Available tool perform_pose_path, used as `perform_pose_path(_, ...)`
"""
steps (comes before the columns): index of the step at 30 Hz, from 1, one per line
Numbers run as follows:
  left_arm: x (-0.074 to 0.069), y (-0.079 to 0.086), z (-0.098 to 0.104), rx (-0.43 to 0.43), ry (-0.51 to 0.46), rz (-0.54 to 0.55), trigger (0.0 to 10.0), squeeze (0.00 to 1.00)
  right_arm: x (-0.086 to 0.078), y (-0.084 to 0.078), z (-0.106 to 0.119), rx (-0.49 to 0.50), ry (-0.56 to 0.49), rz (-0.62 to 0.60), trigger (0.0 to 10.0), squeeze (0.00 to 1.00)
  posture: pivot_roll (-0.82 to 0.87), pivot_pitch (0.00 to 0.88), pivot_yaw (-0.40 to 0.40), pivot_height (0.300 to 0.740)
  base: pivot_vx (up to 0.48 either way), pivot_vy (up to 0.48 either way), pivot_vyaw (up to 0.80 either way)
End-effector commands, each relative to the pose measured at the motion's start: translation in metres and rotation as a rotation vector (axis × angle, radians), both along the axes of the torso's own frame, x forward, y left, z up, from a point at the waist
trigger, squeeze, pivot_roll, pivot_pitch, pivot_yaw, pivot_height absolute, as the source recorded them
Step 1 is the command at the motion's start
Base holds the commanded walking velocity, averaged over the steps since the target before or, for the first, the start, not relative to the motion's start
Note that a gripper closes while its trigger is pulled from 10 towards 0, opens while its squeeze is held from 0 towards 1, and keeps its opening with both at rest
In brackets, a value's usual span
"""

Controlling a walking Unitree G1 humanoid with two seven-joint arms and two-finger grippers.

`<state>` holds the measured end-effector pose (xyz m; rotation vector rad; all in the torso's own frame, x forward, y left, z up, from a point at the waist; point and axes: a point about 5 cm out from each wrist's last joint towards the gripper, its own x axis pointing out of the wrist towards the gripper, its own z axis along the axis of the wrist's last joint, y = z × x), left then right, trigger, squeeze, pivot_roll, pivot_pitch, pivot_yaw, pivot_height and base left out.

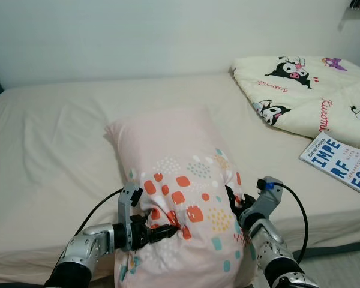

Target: Clean up the room

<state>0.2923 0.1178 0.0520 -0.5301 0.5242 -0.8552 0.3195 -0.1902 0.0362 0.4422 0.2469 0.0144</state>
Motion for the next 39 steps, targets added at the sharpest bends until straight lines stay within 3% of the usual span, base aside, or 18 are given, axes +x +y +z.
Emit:
perform_pose_path(1,0.001,-0.013,0.003,-0.124,0.079,0.031,10.0,0.00,-0.002,0.010,-0.007,0.003,0.037,0.032,10.0,1.00,0.01,0.115,-0.018,0.583,0.000,0.000,0.00)
perform_pose_path(2,0.000,-0.016,0.004,-0.171,0.105,0.035,10.0,0.00,-0.002,0.010,-0.007,0.003,0.037,0.031,10.0,1.00,0.01,0.115,-0.018,0.583,0.000,0.000,0.00)
perform_pose_path(5,-0.002,-0.020,0.004,-0.202,0.120,0.025,10.0,0.00,-0.002,0.010,-0.007,0.004,0.037,0.030,10.0,1.00,0.01,0.114,-0.018,0.583,0.000,0.000,0.00)
perform_pose_path(10,-0.007,-0.030,-0.003,-0.191,0.144,-0.009,10.0,0.00,-0.002,0.011,-0.007,0.005,0.038,0.028,10.0,1.00,0.01,0.114,-0.018,0.583,0.000,0.000,0.00)
perform_pose_path(11,-0.009,-0.033,-0.004,-0.187,0.146,-0.021,9.1,0.00,-0.002,0.011,-0.007,0.005,0.039,0.027,10.0,1.00,0.01,0.114,-0.018,0.583,0.000,0.000,0.00)
perform_pose_path(12,-0.009,-0.034,-0.005,-0.186,0.147,-0.028,9.1,0.00,-0.002,0.012,-0.007,0.004,0.039,0.027,10.0,1.00,0.01,0.114,-0.018,0.583,0.000,0.000,0.00)
perform_pose_path(13,-0.011,-0.038,-0.004,-0.173,0.134,-0.050,0.4,0.00,-0.001,0.011,-0.007,0.000,0.044,0.020,10.0,1.00,0.01,0.115,-0.017,0.583,0.000,0.000,0.00)
perform_pose_path(14,-0.012,-0.040,-0.003,-0.166,0.129,-0.063,0.0,0.00,-0.001,0.011,-0.007,-0.004,0.047,0.015,10.0,1.00,0.01,0.115,-0.017,0.583,0.000,0.000,0.00)
perform_pose_path(20,-0.018,-0.048,-0.002,-0.087,0.089,-0.140,0.0,0.00,-0.001,0.010,-0.008,-0.015,0.061,0.002,10.0,1.00,0.02,0.109,-0.015,0.583,0.000,0.000,0.00)
perform_pose_path(30,-0.012,-0.041,-0.003,-0.023,0.057,-0.105,0.0,0.00,-0.001,0.009,-0.007,-0.029,0.059,-0.008,10.0,1.00,0.02,0.092,-0.010,0.583,0.000,0.000,0.00)
perform_pose_path(31,-0.010,-0.038,-0.004,-0.002,0.046,-0.091,0.0,0.00,-0.001,0.010,-0.007,-0.034,0.058,-0.010,10.0,0.89,0.02,0.088,-0.010,0.583,0.000,0.000,0.00)
perform_pose_path(32,-0.010,-0.038,-0.004,-0.002,0.046,-0.091,0.0,0.00,-0.001,0.010,-0.007,-0.034,0.058,-0.010,10.0,0.89,0.02,0.088,-0.010,0.583,0.000,0.000,0.00)
perform_pose_path(33,-0.009,-0.035,-0.005,0.022,0.036,-0.075,0.0,0.00,0.000,0.010,-0.006,-0.045,0.055,-0.011,10.0,0.72,0.02,0.088,-0.009,0.583,0.000,0.000,0.00)
perform_pose_path(35,-0.007,-0.032,-0.006,0.044,0.029,-0.062,0.0,0.00,0.001,0.010,-0.005,-0.052,0.053,-0.012,10.0,0.72,0.02,0.087,-0.010,0.583,0.000,0.000,0.00)
perform_pose_path(36,-0.005,-0.028,-0.008,0.090,0.016,-0.041,0.0,0.00,0.002,0.010,-0.002,-0.059,0.039,-0.006,10.0,0.47,0.02,0.086,-0.011,0.583,0.000,0.000,0.00)
perform_pose_path(37,-0.001,-0.023,-0.011,0.170,-0.010,-0.023,0.0,0.00,0.005,0.011,0.002,-0.067,0.018,0.001,10.0,0.00,0.02,0.086,-0.011,0.583,0.000,0.000,0.00)
perform_pose_path(38,-0.001,-0.023,-0.011,0.170,-0.010,-0.023,0.0,0.00,0.005,0.011,0.002,-0.067,0.018,0.001,10.0,0.00,0.02,0.086,-0.011,0.583,0.000,0.000,0.00)
perform_pose_path(39,0.003,-0.015,-0.016,0.270,-0.033,0.006,0.0,0.00,0.006,0.011,0.005,-0.070,0.000,0.002,10.0,0.00,0.02,0.084,-0.015,0.583,0.000,0.000,0.00)
